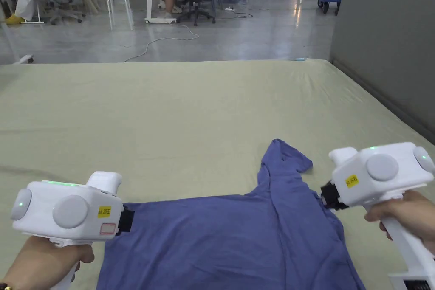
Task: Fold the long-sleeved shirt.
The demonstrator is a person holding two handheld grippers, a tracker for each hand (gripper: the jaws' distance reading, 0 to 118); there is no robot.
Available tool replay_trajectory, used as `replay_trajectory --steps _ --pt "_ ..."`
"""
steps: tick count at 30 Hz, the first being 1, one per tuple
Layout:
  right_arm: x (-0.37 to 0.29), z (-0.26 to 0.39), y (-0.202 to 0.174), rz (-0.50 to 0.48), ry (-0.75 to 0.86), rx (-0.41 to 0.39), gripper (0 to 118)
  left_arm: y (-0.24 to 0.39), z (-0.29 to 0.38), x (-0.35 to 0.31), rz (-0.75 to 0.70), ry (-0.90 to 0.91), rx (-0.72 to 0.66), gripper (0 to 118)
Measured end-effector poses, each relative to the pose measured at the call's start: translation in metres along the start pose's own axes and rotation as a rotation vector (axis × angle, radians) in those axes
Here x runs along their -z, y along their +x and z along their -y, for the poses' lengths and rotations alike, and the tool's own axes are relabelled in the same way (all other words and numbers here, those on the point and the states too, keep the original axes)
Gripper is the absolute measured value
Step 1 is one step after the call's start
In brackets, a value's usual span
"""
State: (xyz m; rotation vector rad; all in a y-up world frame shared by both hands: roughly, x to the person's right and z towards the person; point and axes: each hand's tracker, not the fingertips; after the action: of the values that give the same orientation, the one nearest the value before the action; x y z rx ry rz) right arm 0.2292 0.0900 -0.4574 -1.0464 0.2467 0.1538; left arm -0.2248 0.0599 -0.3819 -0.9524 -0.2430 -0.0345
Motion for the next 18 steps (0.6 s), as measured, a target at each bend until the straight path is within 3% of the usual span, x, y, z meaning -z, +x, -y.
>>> replay_trajectory --steps 3,7,8,10,11,18 --pt "0.044 -0.066 0.007 0.0 0.02 -0.004 0 -0.008 -0.026 0.031 -0.02 -0.005 0.009 0" --pt "0.111 -0.141 0.019 0.068 -0.005 0.022 0 -0.025 -0.048 0.07 -0.013 -0.031 -0.016 0" --pt "0.128 -0.158 0.026 0.081 0.003 0.042 17 -0.029 -0.052 0.077 -0.016 -0.035 -0.024 0" --pt "0.16 -0.186 0.035 0.091 0.008 0.077 74 -0.033 -0.054 0.085 -0.018 -0.031 -0.027 0" --pt "0.176 -0.2 0.042 0.092 -0.006 0.097 91 -0.035 -0.054 0.087 -0.01 -0.024 -0.027 0" --pt "0.261 -0.236 0.063 0.125 -0.079 0.221 88 -0.05 -0.036 0.101 0.012 -0.034 -0.088 0"
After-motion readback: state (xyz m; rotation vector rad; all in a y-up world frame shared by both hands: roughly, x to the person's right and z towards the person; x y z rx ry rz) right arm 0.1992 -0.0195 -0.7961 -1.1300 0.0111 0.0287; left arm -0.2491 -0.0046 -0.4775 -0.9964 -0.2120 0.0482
